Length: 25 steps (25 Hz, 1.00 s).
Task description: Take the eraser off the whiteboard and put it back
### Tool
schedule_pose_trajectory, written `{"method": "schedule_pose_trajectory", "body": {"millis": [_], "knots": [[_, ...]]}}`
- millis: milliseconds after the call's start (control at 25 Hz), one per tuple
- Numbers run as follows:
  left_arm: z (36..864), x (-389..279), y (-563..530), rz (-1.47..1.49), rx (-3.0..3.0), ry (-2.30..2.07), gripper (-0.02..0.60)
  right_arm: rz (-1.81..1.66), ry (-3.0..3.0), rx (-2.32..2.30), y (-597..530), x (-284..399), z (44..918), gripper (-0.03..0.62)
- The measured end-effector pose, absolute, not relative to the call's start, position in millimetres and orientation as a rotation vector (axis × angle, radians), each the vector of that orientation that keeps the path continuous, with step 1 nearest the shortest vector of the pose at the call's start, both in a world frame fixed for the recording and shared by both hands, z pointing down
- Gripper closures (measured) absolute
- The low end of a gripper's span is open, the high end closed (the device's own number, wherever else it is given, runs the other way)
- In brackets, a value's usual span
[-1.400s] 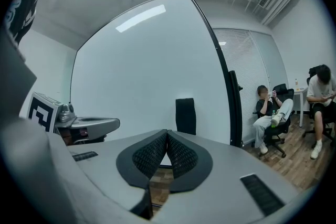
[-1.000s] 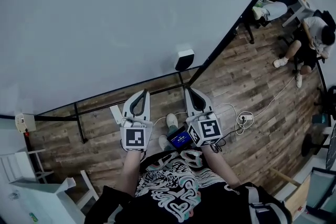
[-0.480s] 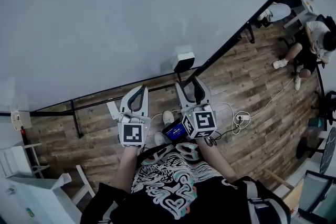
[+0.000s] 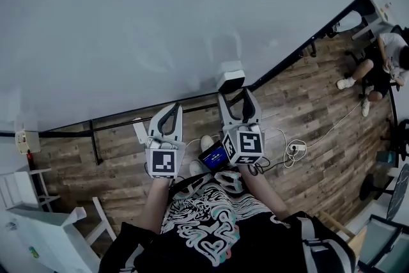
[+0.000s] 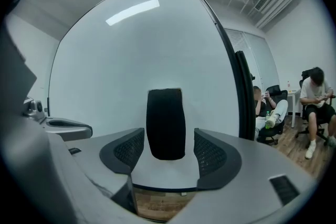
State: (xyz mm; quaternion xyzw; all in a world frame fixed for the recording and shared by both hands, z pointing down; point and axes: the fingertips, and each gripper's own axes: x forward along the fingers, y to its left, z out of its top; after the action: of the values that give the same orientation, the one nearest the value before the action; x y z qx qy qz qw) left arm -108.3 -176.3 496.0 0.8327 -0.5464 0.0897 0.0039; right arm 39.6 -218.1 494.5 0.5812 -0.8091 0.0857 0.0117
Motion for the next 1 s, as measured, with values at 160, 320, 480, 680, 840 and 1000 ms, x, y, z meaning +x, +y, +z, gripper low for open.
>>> {"method": "schedule_pose_trajectory", "body": {"millis": [160, 320, 480, 680, 840, 1000], "knots": [[499.8, -115.7, -181.9, 0.284, 2.587, -1.723, 0.554, 0.267, -2.534, 1.787, -227.3, 33.4, 495.1, 0.312], [499.4, -122.4, -185.2, 0.284, 2.564, -1.75, 0.554, 0.257, -2.528, 1.788, -235.6, 30.9, 494.8, 0.296], [500.7, -127.0, -185.7, 0.302, 2.544, -1.756, 0.554, 0.244, -2.543, 1.771, -240.3, 26.0, 492.6, 0.296], [500.1, -129.9, -188.1, 0.284, 2.544, -1.775, 0.554, 0.187, -2.529, 1.778, -242.4, 26.9, 491.6, 0.338], [500.5, -132.1, -188.1, 0.278, 2.539, -1.784, 0.554, 0.186, -2.529, 1.784, -244.1, 27.3, 492.5, 0.338], [500.6, -132.0, -186.0, 0.282, 2.536, -1.788, 0.554, 0.174, -2.525, 1.784, -243.2, 27.6, 491.6, 0.338]]}}
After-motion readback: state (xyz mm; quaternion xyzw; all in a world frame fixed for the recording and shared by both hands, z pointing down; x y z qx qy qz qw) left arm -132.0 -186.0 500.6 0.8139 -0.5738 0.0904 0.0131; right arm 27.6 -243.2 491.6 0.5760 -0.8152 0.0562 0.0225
